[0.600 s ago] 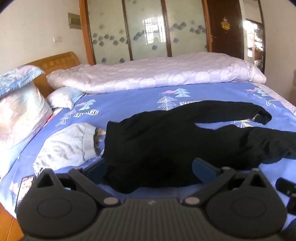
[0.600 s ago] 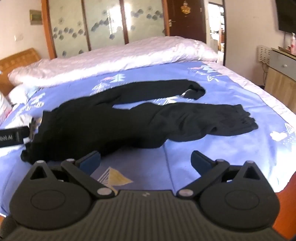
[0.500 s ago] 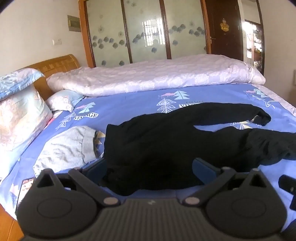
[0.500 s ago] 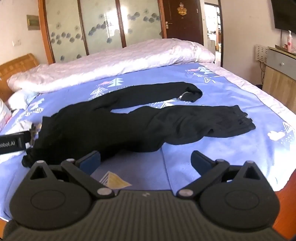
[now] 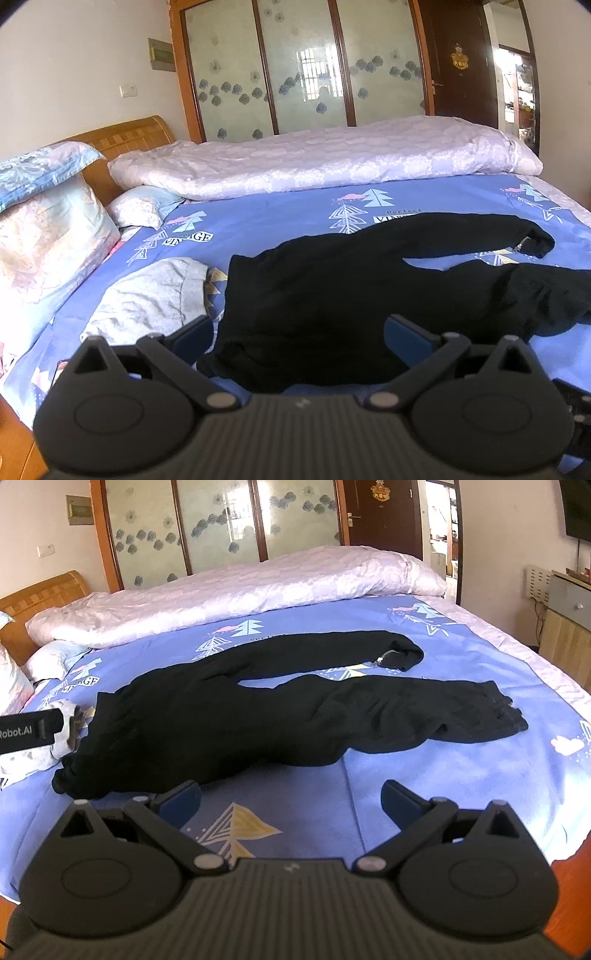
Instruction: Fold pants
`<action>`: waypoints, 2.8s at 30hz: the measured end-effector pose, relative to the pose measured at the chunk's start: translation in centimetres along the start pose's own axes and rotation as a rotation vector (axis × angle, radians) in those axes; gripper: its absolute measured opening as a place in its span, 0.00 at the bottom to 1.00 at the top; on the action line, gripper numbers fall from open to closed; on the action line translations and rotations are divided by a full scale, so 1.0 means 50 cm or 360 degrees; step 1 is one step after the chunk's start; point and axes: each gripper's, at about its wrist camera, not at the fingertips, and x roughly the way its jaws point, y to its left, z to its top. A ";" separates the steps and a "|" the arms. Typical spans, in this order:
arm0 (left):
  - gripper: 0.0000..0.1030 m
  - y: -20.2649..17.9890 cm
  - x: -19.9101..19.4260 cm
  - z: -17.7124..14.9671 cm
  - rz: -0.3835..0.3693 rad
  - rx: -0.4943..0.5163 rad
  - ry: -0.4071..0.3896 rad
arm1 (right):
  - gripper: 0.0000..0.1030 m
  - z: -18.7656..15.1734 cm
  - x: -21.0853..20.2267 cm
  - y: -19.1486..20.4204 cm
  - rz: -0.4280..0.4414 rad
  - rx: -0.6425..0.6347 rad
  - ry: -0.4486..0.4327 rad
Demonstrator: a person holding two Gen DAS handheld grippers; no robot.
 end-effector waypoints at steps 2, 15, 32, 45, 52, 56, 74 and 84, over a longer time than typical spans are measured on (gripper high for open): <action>0.99 0.002 0.001 0.001 0.0005 -0.0002 -0.0003 | 1.00 -0.002 0.000 0.002 0.0019 0.0016 -0.0007; 0.99 0.012 0.005 0.000 0.0025 -0.0019 0.0004 | 1.00 -0.005 0.006 0.014 0.0003 -0.0057 -0.0035; 1.00 0.026 0.018 -0.009 0.0059 -0.0035 0.0042 | 1.00 -0.009 0.010 0.018 0.0023 -0.0048 -0.0034; 1.00 0.037 0.034 -0.017 0.0067 -0.0053 0.0089 | 0.95 -0.010 0.017 0.021 0.0037 -0.0047 0.0002; 1.00 0.039 0.044 -0.019 0.0048 -0.0064 0.0132 | 0.93 -0.010 0.020 0.024 0.0040 -0.0058 0.0030; 1.00 0.055 0.060 -0.027 0.0019 -0.0112 0.0186 | 0.92 -0.011 0.024 0.025 0.0044 -0.0055 0.0041; 0.74 0.415 0.292 -0.123 -0.0537 -0.1350 0.0764 | 0.39 -0.030 0.075 0.000 0.0140 0.0058 0.0234; 0.10 0.353 0.411 -0.129 -0.0685 -0.1503 0.0988 | 0.40 0.025 0.105 -0.183 0.0062 0.0467 0.0162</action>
